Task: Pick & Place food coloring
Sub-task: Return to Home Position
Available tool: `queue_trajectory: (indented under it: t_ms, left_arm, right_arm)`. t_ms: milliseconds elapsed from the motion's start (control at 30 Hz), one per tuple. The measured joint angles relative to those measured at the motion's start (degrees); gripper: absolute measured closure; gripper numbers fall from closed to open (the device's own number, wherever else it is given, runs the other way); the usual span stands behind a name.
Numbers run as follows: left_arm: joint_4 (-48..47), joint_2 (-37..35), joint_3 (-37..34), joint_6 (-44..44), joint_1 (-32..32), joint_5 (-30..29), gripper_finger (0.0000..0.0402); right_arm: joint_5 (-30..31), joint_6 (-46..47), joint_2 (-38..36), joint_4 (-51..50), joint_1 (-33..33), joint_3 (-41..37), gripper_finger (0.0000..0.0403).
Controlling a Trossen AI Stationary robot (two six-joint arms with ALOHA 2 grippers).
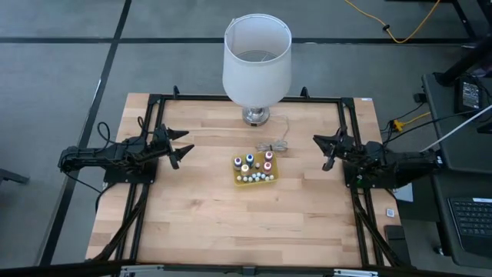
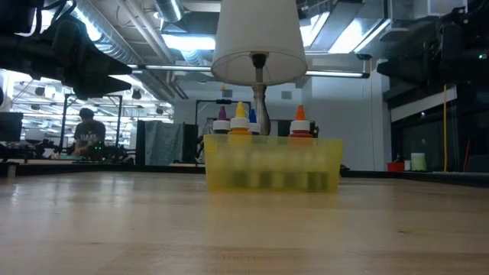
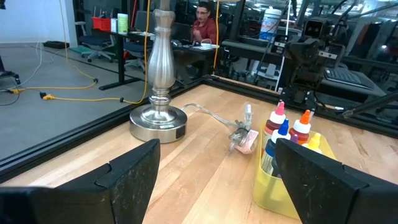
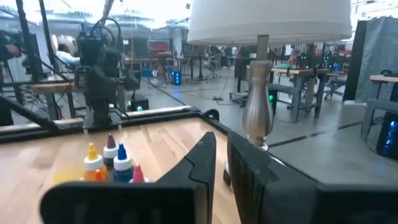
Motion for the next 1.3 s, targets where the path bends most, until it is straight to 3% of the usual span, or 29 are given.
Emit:
queue_trajectory:
  t_ms: [1300]
  left_arm:
    - [0.00,0.00,0.00,0.00,0.01,0.02,0.0089]
  right_arm:
    - [-0.12,0.00,0.03,-0.46,0.00,0.01,0.0357]
